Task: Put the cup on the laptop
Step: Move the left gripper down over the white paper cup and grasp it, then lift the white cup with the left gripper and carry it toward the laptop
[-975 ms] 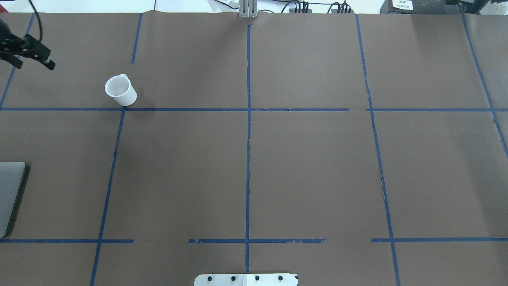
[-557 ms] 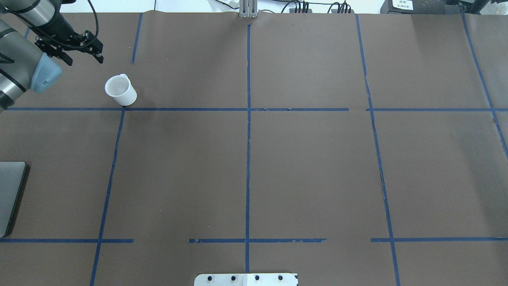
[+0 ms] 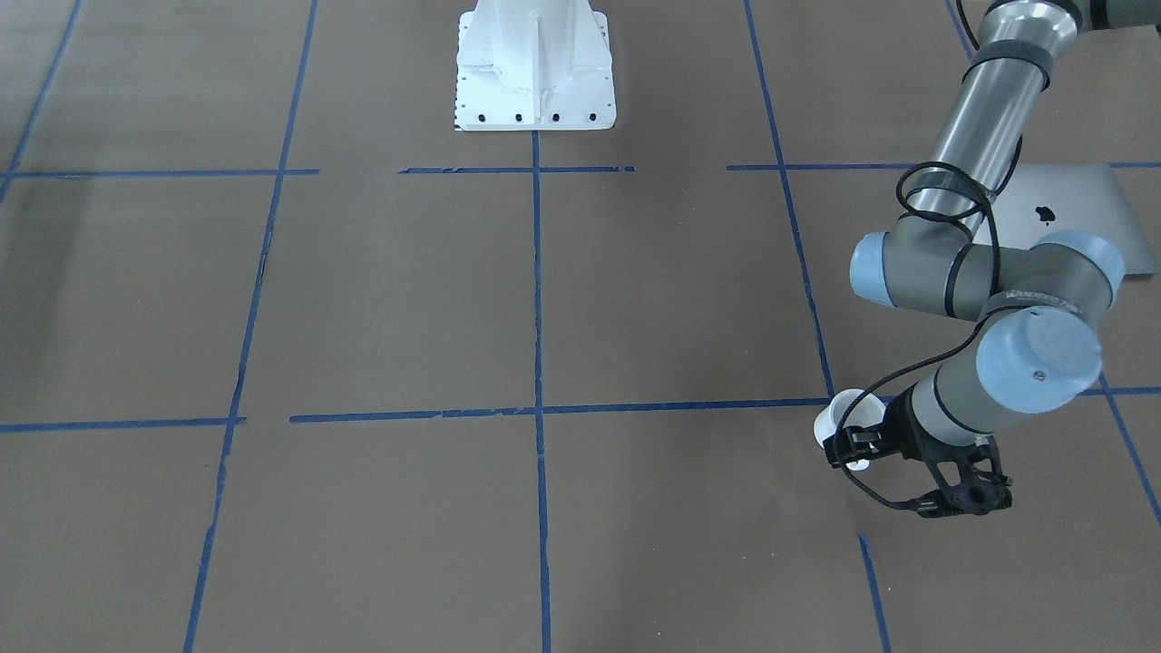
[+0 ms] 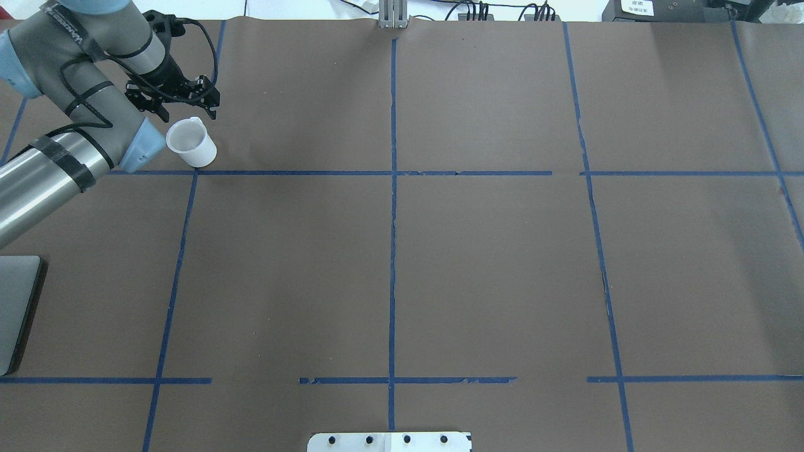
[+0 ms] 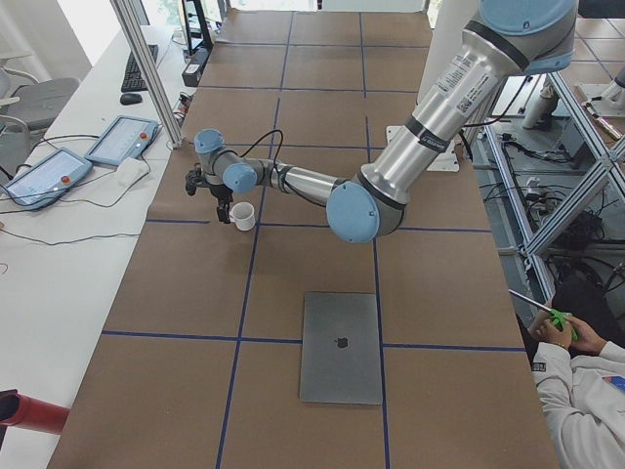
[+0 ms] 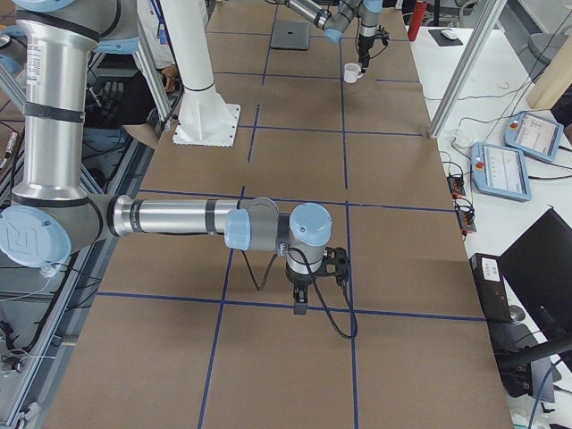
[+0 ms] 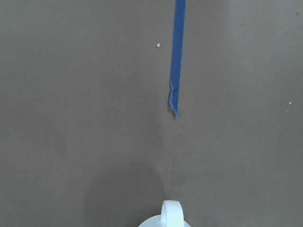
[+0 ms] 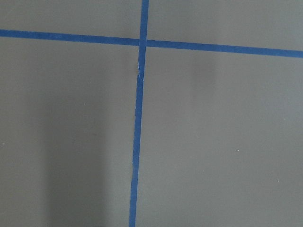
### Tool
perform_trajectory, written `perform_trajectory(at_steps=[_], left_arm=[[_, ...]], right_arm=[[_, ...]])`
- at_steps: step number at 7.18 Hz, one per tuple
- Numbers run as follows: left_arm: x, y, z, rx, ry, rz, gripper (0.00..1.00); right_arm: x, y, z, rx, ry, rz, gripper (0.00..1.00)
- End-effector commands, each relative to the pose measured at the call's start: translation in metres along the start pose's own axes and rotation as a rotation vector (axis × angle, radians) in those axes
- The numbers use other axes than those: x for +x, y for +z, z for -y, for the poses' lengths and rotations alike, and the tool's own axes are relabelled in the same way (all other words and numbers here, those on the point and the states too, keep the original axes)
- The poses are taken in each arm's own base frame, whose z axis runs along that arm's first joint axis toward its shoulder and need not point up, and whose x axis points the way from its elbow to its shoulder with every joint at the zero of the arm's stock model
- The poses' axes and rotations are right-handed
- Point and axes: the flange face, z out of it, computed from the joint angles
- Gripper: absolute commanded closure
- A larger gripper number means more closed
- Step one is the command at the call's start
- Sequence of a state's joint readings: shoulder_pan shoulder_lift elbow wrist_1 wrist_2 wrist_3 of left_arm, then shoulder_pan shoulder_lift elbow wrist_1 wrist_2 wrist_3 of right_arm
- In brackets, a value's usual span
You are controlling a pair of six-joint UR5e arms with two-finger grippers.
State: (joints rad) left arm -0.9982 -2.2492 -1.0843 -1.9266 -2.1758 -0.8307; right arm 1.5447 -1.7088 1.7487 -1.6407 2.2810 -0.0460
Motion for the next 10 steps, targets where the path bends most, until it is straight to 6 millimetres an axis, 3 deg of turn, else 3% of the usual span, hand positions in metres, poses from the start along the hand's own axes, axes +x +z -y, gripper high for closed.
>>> perform_trajectory(at_steps=[1,2,3,6,7,8,10], left_arm=[[0.002,0.023,0.0,0.01,0.016,0.007,0.08],[0.002,0.025,-0.001,0.008,0.013,0.009,0.29],[0.001,0.025,-0.002,0.007,0.024,0.009,0.96],[-0.001,0.022,0.001,0.022,0.033,-0.002,1.0],[-0.003,0.009,0.006,0.037,0.029,-0.013,1.0],[-0.026,-0.032,0.007,0.091,0.018,-0.035,1.0],[-0.096,-0.052,-0.069,0.12,0.062,-0.055,1.0]], right_arm=[[0.0,0.0,0.0,-0.001,0.0,0.0,0.0],[0.0,0.0,0.0,-0.001,0.0,0.0,0.0],[0.0,0.0,0.0,-0.001,0.0,0.0,0.0],[0.0,0.0,0.0,-0.001,0.0,0.0,0.0],[0.0,0.0,0.0,0.001,-0.001,0.0,0.0],[0.0,0.0,0.0,-0.001,0.0,0.0,0.0],[0.0,0.0,0.0,-0.001,0.0,0.0,0.0]])
